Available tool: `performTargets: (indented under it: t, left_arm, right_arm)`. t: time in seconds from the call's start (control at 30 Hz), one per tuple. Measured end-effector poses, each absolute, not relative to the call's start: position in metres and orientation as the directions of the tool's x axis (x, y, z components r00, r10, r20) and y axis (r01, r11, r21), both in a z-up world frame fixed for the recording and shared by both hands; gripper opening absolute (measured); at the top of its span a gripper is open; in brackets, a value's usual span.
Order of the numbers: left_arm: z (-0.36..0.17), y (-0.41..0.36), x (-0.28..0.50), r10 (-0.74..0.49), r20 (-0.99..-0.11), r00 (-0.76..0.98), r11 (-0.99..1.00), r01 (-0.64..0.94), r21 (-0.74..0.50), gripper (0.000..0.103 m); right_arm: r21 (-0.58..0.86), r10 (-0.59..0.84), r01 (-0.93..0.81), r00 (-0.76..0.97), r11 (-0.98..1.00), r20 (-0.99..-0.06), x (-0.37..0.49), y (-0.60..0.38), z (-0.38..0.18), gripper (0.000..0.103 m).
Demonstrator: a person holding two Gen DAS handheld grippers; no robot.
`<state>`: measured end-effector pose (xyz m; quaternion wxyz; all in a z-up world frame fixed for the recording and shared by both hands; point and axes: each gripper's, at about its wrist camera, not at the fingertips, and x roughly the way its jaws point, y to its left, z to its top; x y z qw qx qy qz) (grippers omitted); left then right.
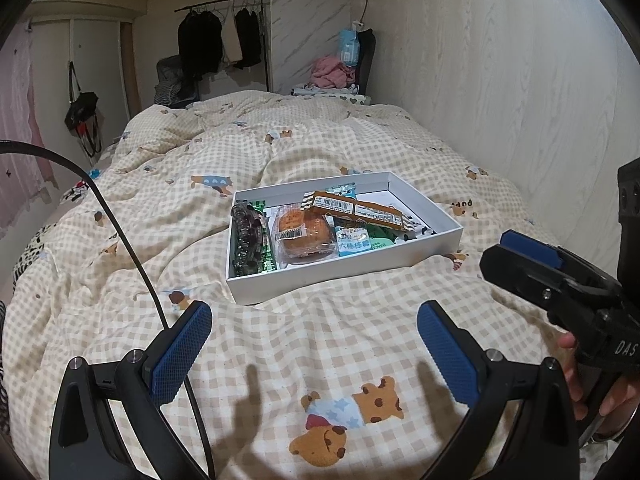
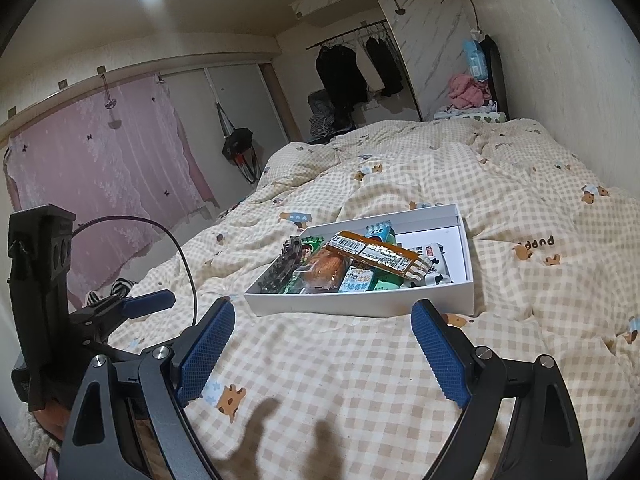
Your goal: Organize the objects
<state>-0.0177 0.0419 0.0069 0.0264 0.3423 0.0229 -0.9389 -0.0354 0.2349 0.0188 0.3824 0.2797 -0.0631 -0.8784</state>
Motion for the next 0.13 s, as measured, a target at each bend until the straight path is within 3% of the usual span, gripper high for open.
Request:
performTargets:
  t: [0.13]
  left_arm:
    - [0.0078, 0.0413, -0.0175, -0.029, -0.639, -0.769, -0.997, 0.064, -0.032, 0.103]
  right_arm:
    - [0.329, -0.706, 0.633, -0.553, -0.701, -0.443, -0.0356, 0.2363, 0.0179, 0.091]
